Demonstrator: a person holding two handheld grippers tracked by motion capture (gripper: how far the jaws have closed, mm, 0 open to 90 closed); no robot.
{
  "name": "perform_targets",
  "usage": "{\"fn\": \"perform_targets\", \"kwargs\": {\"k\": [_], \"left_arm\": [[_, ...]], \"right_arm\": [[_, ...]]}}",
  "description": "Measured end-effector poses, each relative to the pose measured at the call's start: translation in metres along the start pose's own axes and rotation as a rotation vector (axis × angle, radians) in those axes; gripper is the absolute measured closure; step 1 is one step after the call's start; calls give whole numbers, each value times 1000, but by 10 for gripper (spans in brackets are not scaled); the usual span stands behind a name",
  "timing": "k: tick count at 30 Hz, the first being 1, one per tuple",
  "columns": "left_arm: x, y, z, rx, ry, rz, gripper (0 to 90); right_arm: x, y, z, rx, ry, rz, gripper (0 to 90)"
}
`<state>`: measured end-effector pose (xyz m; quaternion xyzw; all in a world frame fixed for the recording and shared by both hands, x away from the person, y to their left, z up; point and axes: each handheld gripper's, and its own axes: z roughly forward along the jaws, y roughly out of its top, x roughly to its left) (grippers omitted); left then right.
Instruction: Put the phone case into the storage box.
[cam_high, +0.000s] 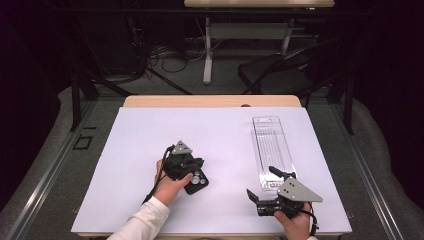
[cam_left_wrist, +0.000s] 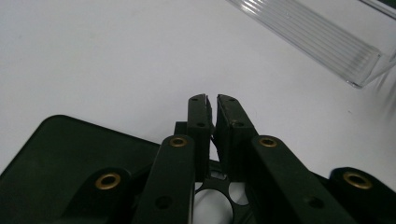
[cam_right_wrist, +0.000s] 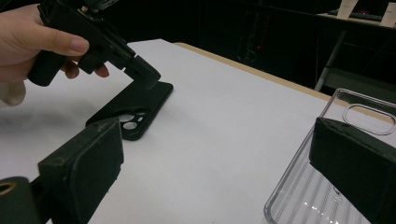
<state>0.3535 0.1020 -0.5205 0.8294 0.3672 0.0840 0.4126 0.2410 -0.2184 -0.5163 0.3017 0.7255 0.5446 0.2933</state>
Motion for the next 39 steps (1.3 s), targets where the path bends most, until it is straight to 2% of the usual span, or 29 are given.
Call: {"fn": "perform_targets", "kwargs": {"k": [5,16,27,39], "left_arm": [[-2,-2,6,25,-10,2,898],[-10,-6,24,100,-29,17,900],[-16,-8,37,150,-45,25,900],[-21,-12,42,173,-50,38,900]], "right_arm": [[0,-1,1,10,-4,-4,27],[1,-2,2,21,4,6,27],[1,-2,2,22,12,8,27],[1,-2,3,22,14,14,27]]}}
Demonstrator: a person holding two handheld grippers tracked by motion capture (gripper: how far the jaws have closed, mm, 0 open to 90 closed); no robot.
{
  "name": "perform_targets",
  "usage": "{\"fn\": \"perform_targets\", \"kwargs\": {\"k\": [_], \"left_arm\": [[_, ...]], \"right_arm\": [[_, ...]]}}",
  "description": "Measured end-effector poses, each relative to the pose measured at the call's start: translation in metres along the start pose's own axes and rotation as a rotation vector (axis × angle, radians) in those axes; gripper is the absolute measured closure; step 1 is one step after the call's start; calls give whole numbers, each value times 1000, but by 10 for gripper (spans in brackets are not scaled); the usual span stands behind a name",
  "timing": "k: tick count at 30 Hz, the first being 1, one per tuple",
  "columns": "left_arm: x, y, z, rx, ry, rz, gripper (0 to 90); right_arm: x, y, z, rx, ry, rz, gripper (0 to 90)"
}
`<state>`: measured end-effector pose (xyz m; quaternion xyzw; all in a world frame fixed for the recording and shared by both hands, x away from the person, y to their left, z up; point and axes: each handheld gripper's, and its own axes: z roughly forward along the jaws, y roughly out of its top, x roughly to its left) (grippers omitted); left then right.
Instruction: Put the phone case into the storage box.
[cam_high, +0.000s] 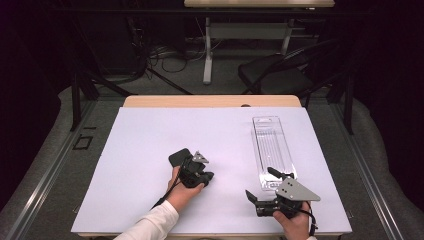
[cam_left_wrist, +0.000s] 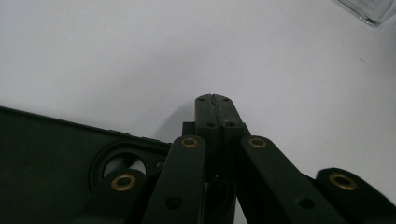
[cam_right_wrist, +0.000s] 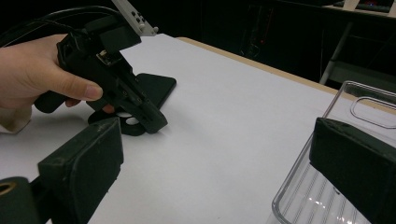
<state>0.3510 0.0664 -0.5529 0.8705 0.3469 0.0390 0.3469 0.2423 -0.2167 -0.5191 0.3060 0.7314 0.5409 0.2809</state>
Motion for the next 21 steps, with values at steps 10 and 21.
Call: {"fn": "perform_targets", "kwargs": {"k": [10,21], "left_arm": [[-5,-3,-5,48,4,48,900],[-4,-24,-26,77,10,78,900]], "right_arm": [[-1,0,-1,0,-5,8,27],[0,0,-1,0,-3,4,27]]}}
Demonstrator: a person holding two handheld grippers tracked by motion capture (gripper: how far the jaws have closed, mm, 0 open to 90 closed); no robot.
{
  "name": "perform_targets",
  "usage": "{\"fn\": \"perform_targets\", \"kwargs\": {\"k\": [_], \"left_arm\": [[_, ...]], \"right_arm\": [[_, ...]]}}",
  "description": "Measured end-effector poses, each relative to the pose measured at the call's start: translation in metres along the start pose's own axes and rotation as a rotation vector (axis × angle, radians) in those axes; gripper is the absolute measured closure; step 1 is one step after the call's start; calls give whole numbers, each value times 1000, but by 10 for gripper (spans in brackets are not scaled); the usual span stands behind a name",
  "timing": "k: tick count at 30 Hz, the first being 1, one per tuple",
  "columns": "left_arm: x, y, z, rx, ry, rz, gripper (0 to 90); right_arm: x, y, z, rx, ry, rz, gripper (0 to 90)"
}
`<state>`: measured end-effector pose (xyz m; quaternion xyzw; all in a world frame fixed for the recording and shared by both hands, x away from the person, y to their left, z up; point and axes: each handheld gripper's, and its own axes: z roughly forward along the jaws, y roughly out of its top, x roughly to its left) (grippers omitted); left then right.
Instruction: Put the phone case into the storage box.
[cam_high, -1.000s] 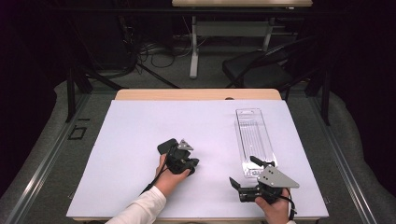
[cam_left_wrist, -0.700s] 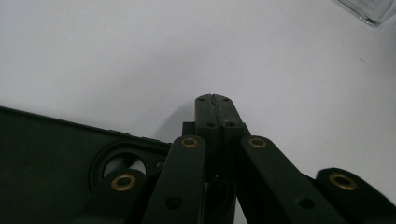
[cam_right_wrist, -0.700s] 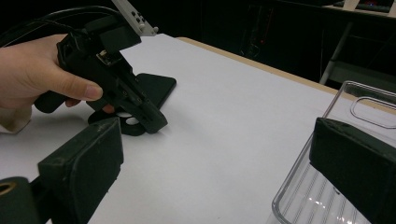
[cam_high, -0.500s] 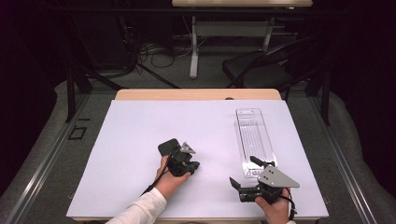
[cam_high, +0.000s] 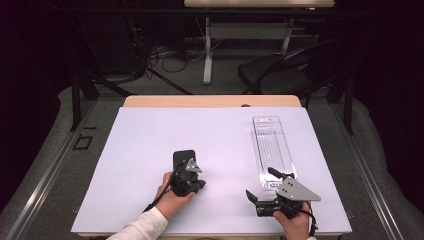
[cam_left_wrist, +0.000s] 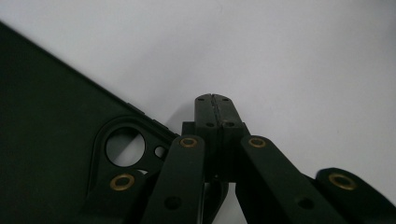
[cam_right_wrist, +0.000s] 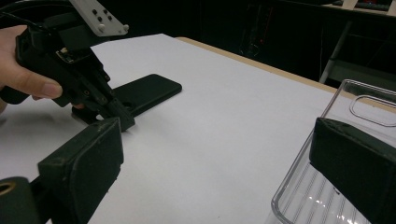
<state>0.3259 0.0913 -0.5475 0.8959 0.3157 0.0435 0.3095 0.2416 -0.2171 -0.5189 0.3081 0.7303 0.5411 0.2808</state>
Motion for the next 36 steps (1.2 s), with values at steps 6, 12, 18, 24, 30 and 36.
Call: {"fn": "perform_targets", "kwargs": {"k": [6,12,18,24,30,36], "left_arm": [[4,-14,-11,3,2,-20,900],[12,-23,-18,-4,5,-39,900],[18,-29,-24,-3,23,-55,900],[24,-39,-32,-8,42,-84,900],[32,-47,-38,-15,72,-103,900],[37,-50,-41,-15,80,-116,900]], "right_arm": [[0,0,0,-1,0,2,27],[1,0,0,0,3,-2,27],[0,0,0,-2,1,2,27],[0,0,-1,-4,1,0,27],[1,0,-1,-1,1,0,27],[0,0,-1,-1,0,0,27]]}}
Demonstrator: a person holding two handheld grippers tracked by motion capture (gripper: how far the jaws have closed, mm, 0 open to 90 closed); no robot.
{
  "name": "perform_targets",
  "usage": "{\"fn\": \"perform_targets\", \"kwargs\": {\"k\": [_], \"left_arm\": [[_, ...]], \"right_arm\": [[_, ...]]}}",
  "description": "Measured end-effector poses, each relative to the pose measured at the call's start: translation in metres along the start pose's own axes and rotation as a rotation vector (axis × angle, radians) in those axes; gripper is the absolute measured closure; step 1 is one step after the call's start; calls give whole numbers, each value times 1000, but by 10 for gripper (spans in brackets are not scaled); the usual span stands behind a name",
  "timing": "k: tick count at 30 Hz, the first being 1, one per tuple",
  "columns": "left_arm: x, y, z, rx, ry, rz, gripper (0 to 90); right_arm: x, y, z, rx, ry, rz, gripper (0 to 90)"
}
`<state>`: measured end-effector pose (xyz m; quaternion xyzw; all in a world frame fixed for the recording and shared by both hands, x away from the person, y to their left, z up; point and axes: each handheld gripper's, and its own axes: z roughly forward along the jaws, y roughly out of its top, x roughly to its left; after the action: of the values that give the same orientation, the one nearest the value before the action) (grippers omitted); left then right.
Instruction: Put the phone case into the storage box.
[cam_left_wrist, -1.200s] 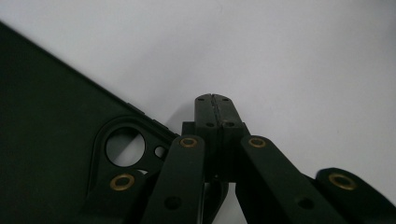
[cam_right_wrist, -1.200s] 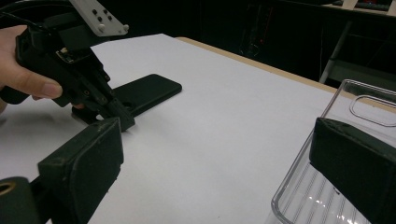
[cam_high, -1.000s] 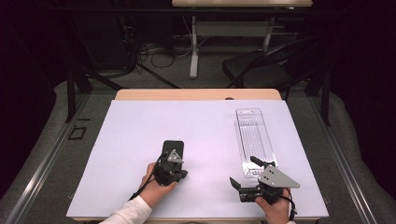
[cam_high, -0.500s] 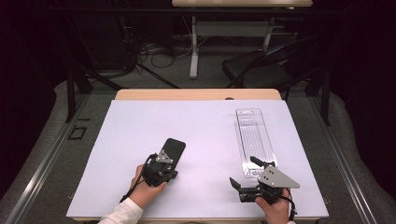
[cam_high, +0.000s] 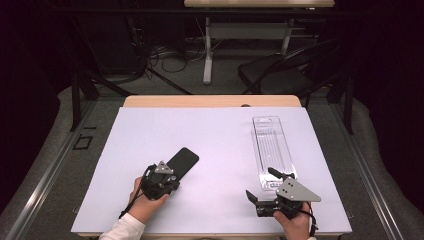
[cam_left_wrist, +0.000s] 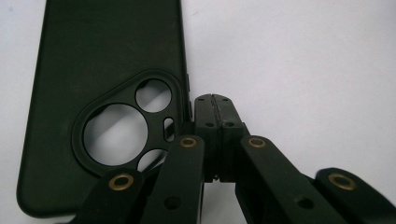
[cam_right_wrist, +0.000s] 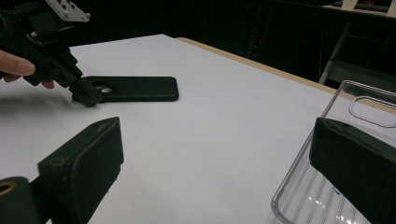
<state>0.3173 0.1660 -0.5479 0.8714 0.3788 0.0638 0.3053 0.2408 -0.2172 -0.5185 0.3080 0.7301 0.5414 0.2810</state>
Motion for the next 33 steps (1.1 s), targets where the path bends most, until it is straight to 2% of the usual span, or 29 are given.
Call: {"fn": "perform_targets", "kwargs": {"k": [7,10,17,23,25,26,30,33], "left_arm": [[0,-1,0,-3,3,-6,900],[0,-1,-1,-5,-10,-13,898],[-3,1,-5,-44,-25,-14,848],[-2,1,-7,-72,-25,-22,769],[-2,1,-8,-82,-28,-24,721],[-2,1,-8,-91,-26,-21,670],[0,1,-9,-121,-22,-31,605],[1,1,-11,-154,-30,-12,579]], "right_arm": [[0,0,0,-2,1,-2,27],[0,0,0,-1,1,-2,27],[0,0,0,-1,2,-3,27],[0,0,0,-3,6,-4,27],[0,0,0,-1,5,-4,27],[-1,0,0,-3,4,-4,27],[0,0,0,-3,6,-4,27],[-1,0,0,-1,7,-6,27]]}}
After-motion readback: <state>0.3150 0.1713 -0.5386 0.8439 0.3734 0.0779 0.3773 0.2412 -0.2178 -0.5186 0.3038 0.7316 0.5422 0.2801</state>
